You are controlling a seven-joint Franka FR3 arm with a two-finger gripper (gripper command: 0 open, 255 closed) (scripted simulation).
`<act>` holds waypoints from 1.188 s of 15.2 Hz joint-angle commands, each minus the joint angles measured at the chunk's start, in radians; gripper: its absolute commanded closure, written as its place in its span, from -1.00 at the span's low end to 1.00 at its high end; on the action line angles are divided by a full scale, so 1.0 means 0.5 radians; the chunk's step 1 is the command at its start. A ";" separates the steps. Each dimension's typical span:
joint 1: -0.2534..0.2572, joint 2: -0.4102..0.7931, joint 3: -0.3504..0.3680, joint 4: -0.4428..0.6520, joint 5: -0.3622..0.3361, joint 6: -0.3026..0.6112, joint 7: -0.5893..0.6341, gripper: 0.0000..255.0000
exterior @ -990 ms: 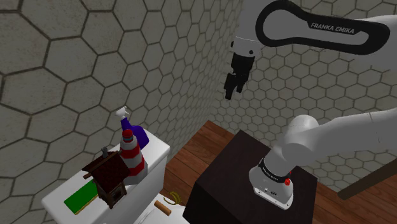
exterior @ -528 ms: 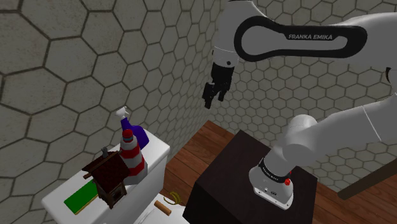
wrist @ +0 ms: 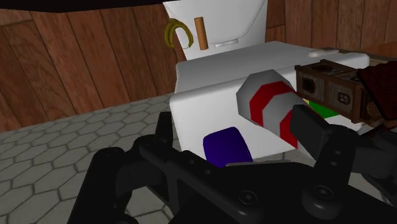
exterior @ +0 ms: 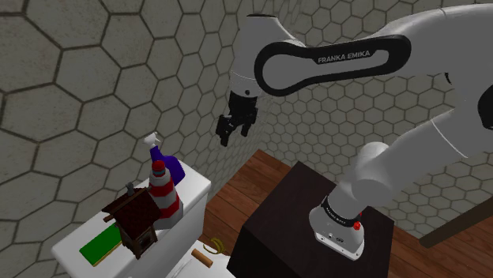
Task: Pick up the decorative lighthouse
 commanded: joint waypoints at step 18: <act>0.213 1.287 0.285 0.923 -0.606 0.560 0.823 -1.00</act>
